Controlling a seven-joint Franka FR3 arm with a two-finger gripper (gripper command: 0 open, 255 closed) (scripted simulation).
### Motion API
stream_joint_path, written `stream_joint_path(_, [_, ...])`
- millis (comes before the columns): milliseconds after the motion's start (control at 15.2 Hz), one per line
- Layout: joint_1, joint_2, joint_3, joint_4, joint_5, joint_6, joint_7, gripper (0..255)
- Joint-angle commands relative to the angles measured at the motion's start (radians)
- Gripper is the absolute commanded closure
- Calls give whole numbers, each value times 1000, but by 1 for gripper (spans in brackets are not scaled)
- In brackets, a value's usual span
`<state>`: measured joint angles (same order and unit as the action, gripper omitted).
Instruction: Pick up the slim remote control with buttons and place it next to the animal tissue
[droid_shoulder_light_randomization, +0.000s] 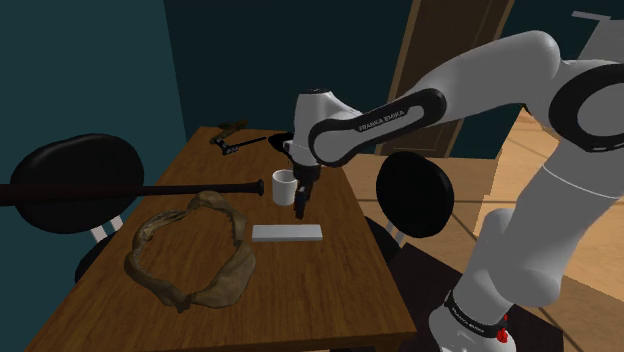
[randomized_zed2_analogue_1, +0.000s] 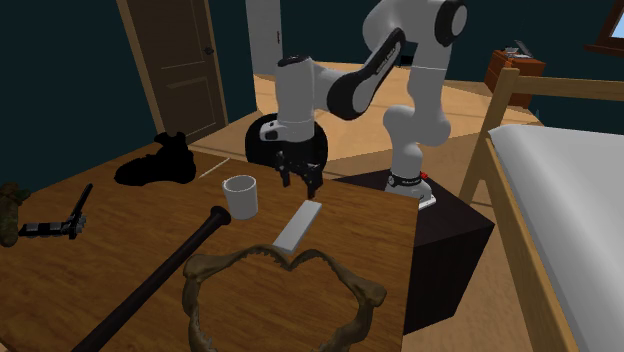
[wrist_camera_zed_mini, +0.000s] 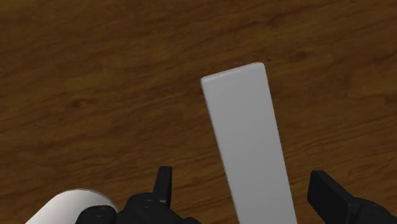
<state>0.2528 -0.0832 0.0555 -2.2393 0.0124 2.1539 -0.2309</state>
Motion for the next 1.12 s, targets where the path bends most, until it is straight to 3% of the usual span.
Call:
stream_joint_path(0, [18,62,16,24,4,36,-27,0])
stream_joint_path(198, [38,143,37,69,4,69,-62,0])
stream_joint_path(660, [40,197,37,32,-1,159,-58,0])
stream_joint_path(1056, [40,201,37,30,-2,166,-58,0])
